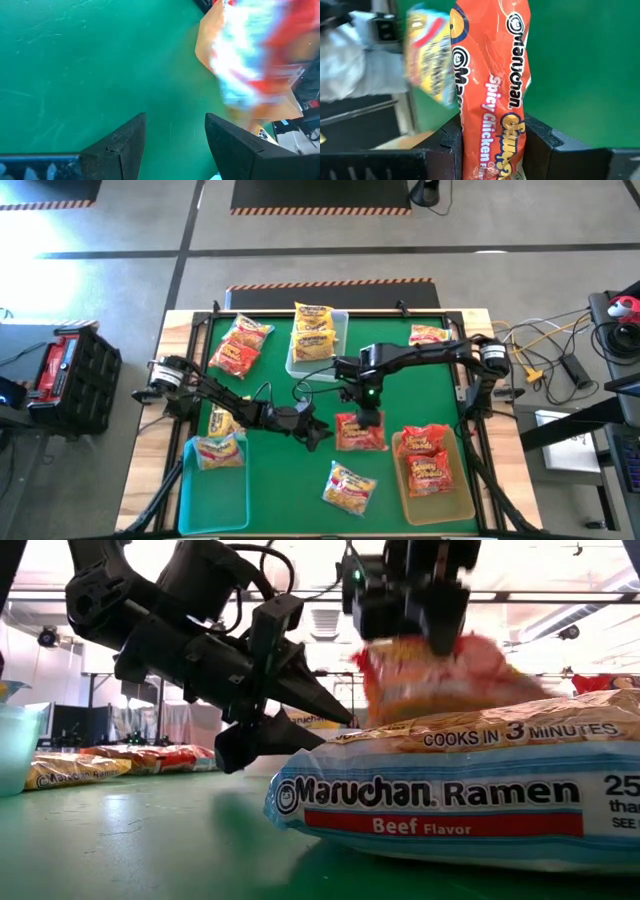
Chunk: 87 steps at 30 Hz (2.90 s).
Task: Sort Maruchan noodles
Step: Put the bottom orange noodle pack into the orange bin, then put the yellow noodle pack into the transparent bin
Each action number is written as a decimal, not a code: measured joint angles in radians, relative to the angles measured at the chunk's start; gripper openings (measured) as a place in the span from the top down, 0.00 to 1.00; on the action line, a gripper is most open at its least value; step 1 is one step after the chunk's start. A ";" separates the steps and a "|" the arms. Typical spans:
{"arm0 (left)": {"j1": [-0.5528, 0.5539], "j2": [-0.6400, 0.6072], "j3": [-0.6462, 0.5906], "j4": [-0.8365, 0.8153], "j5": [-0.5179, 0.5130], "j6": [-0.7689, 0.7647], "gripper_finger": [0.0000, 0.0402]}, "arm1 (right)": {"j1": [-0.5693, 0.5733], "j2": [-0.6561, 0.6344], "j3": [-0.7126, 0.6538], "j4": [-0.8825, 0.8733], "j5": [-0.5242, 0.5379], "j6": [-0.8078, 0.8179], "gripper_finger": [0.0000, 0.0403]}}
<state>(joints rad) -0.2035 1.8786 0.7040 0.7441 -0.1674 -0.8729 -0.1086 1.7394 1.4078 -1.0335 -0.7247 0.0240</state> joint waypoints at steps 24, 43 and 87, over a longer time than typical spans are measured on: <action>-0.051 0.000 -0.004 0.024 -0.028 -0.027 0.54 | 0.515 -0.540 -0.303 -0.070 0.107 0.654 0.68; -0.162 0.001 0.097 -0.025 -0.059 -0.208 0.54 | 0.629 -0.590 -0.333 0.141 0.496 0.692 0.68; 0.004 -0.958 -0.259 -1.215 -0.081 -0.217 0.54 | 0.302 -0.278 -0.423 0.736 0.792 0.621 0.68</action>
<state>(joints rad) -0.1997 0.9203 0.4453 -0.4712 -0.2487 -1.0901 0.1936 1.4615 0.9852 -0.2978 0.0677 0.6449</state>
